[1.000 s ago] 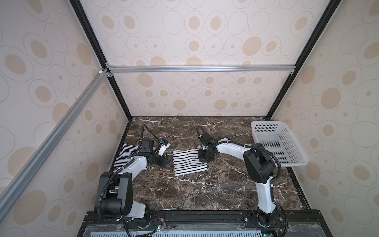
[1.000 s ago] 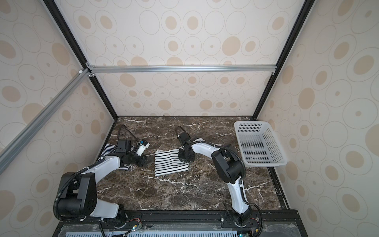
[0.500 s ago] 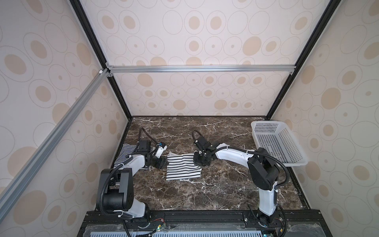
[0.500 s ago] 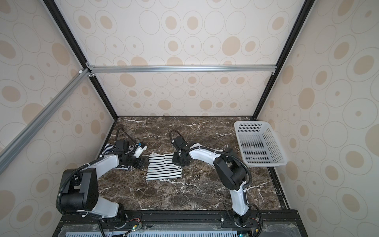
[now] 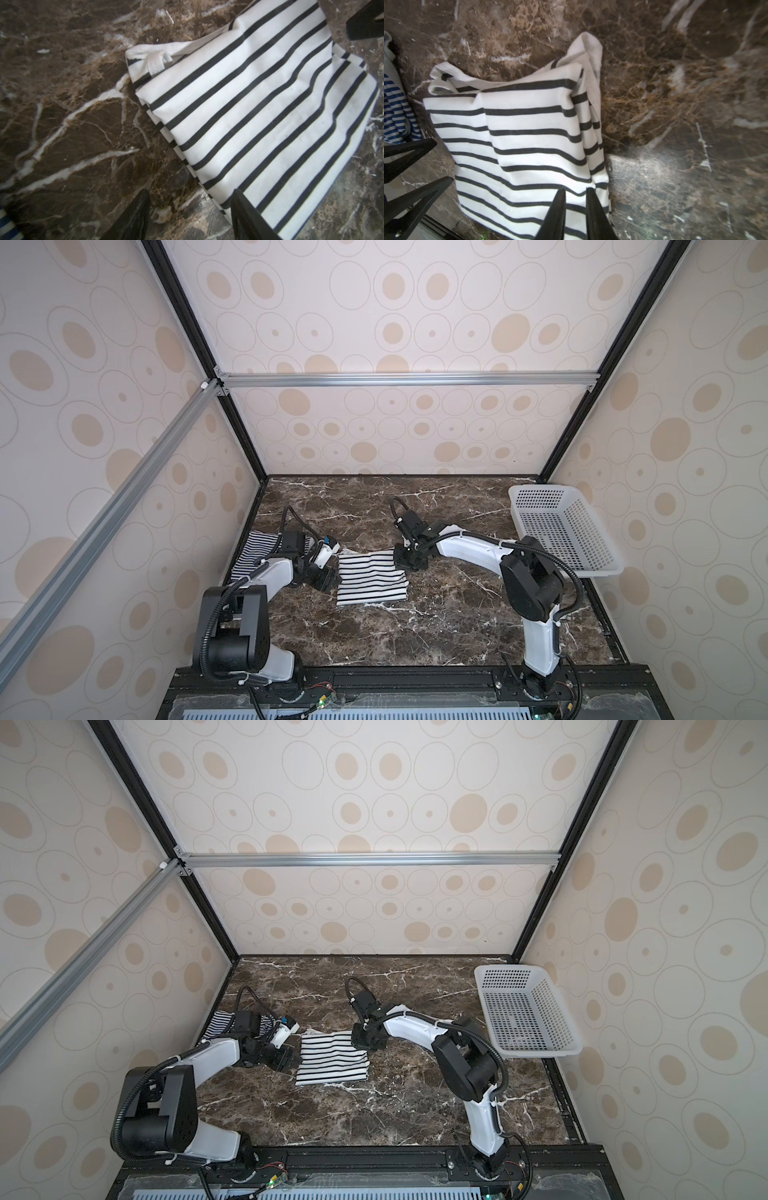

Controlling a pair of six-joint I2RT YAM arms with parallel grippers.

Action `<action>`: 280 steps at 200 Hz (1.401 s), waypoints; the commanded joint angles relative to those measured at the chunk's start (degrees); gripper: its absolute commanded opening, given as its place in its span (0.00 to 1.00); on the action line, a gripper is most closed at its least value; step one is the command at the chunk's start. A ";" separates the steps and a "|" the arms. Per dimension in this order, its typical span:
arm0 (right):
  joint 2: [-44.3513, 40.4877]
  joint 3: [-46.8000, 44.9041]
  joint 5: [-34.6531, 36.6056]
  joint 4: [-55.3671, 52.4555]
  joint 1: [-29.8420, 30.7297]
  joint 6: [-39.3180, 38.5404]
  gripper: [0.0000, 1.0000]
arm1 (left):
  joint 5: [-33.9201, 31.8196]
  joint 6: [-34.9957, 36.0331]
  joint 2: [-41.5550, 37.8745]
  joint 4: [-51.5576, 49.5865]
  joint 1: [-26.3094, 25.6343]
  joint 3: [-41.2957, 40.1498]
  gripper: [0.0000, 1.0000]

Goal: Fold and stack tank tops
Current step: Pick up the tank top from the center of the table.

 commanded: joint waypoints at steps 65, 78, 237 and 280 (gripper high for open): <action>3.04 -2.92 -0.09 -1.24 0.30 -0.26 0.19 | 3.89 3.40 3.36 -4.64 0.56 2.79 0.61; 2.63 -3.93 -0.29 -0.57 0.58 0.43 0.19 | 3.89 3.63 4.07 -5.24 0.59 3.27 0.61; 0.48 -11.32 -1.01 8.98 4.07 13.60 0.16 | 7.93 6.07 16.49 -11.91 4.07 9.64 0.62; 0.62 -12.81 -0.53 10.96 5.31 16.90 0.15 | 5.97 4.21 17.86 -10.35 4.60 9.98 0.62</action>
